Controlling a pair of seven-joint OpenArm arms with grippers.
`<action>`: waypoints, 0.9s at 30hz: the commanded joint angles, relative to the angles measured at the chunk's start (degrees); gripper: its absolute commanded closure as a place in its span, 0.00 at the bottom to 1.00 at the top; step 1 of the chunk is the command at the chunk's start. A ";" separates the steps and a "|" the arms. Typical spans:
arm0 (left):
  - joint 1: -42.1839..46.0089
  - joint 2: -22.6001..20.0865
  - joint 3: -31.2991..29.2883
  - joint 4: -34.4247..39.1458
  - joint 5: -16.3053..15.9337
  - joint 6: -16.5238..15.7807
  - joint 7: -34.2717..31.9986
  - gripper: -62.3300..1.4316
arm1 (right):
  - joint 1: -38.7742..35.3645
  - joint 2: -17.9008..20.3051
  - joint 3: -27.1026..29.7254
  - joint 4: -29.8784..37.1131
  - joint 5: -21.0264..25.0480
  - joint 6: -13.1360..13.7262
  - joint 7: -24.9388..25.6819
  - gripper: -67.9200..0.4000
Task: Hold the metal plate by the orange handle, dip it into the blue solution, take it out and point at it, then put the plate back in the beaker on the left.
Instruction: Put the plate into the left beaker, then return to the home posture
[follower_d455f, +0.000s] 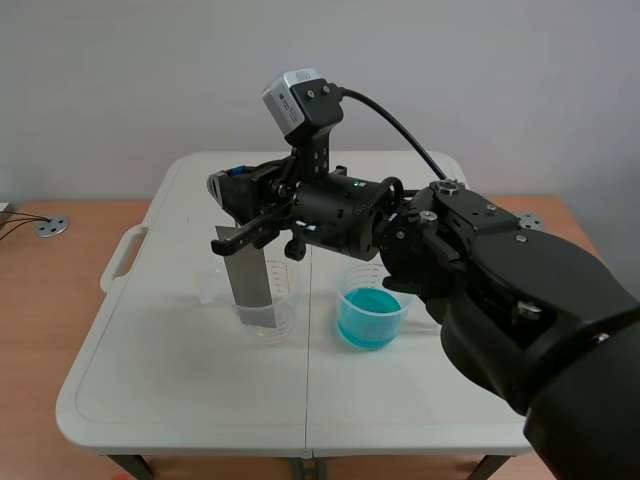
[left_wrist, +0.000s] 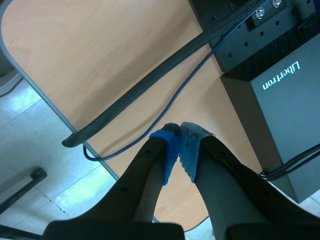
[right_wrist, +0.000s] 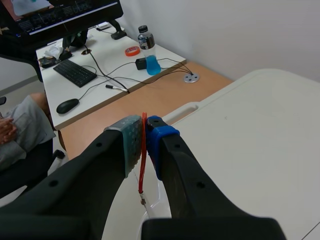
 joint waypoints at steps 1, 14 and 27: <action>0.59 -0.33 -0.20 0.46 -0.13 -0.26 -0.61 0.95 | 1.14 -0.33 0.04 -0.04 1.01 0.24 0.85 0.98; 0.59 -0.33 -0.20 0.46 -0.13 -0.26 -0.96 0.95 | 1.14 -0.13 0.04 -1.29 0.76 0.22 0.59 0.96; 0.37 -0.33 -0.20 0.46 -0.11 -0.13 -0.94 0.95 | 1.31 0.50 0.20 -1.29 0.35 0.17 0.37 0.75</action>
